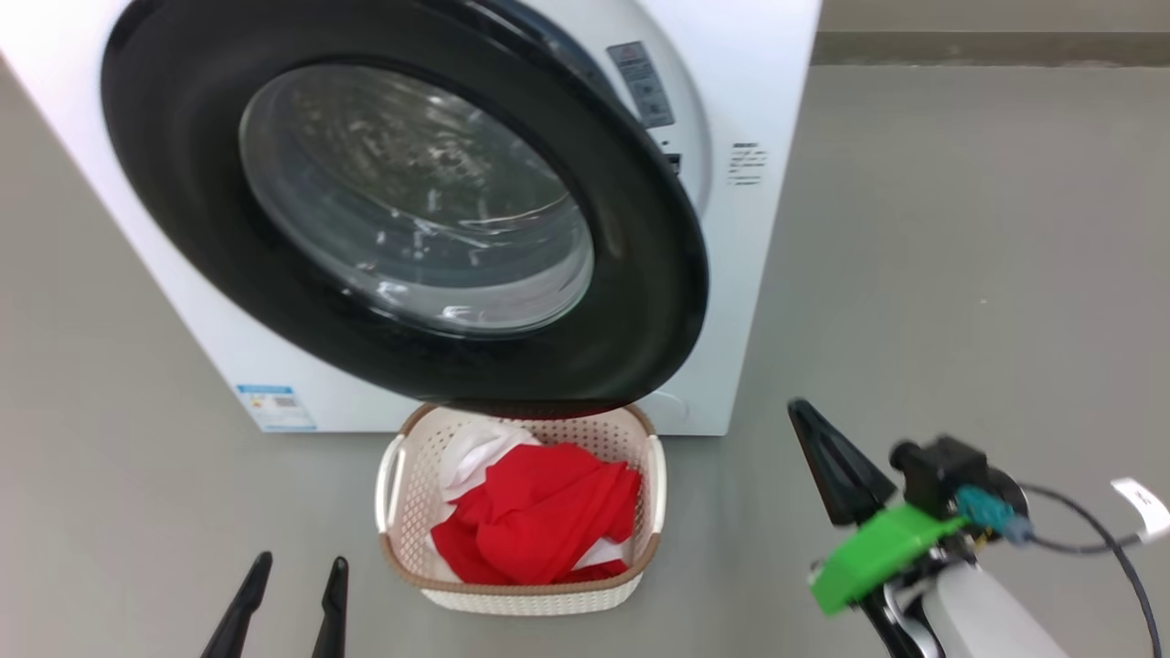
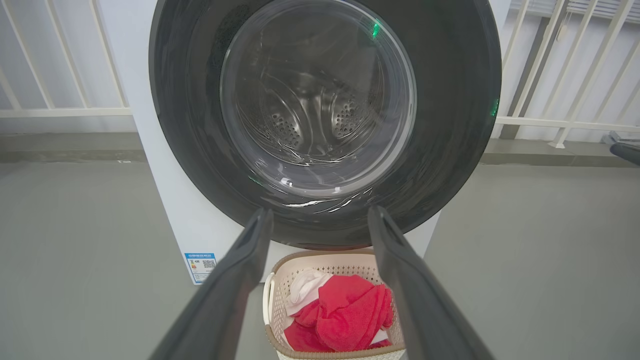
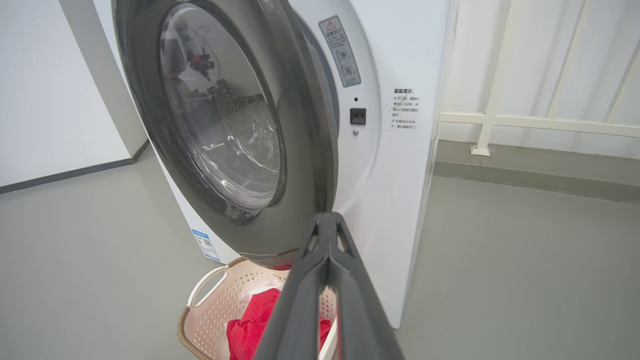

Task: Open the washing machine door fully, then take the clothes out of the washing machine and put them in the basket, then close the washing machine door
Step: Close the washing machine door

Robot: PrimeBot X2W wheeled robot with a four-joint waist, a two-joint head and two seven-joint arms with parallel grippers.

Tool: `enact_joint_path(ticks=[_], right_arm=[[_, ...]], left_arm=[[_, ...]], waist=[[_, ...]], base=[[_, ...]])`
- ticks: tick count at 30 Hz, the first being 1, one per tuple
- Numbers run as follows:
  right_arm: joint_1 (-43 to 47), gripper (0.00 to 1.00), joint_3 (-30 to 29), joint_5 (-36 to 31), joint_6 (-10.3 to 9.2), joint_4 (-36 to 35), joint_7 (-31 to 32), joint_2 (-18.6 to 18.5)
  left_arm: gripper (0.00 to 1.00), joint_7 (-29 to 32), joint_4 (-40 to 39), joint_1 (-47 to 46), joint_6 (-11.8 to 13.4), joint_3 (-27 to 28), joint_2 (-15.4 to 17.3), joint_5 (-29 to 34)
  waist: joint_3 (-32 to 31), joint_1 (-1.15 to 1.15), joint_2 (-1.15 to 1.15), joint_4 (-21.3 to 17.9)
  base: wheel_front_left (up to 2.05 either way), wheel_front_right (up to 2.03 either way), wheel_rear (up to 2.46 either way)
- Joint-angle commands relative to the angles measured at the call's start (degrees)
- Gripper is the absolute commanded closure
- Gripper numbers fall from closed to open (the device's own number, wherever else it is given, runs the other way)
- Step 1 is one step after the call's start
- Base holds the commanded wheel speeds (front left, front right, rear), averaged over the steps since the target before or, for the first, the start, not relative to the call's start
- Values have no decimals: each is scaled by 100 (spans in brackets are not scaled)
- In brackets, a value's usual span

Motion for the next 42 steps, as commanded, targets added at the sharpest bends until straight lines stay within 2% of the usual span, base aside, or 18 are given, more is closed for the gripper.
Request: enact_joint_path(ticks=[1, 13, 26, 36, 38, 42], right_arm=[[-384, 100, 207, 169, 39, 2, -38, 5], [-2067, 100, 1101, 714, 39, 1337, -38, -62], [-3617, 100, 1499, 1050, 39, 2127, -38, -473], [-5031, 100, 2164, 1388, 39, 2529, -38, -694], [-5331, 100, 2177, 1435, 39, 2634, -38, -732], [-5785, 100, 1785, 1399, 39, 2898, -38, -713]], left_arm=[[0, -52, -136, -323, -31, 155, 64, 31], [0, -52, -65, -663, -31, -12, 88, 15], [0, -52, -76, -1157, -31, -192, -28, -62], [0, -52, -40, -1787, -31, -541, -91, -62], [0, -52, -29, -1914, -31, -569, -103, -66], [0, -52, 15, -2101, -31, -633, -121, -72]], waist=[[109, 0, 0, 165], [507, 0, 0, 673], [1313, 0, 0, 893], [2174, 0, 0, 940], [2308, 0, 0, 948], [2474, 0, 0, 940]], base=[[0, 0, 0], [0, 0, 0], [0, 0, 0], [0, 0, 0], [0, 0, 0], [0, 0, 0]])
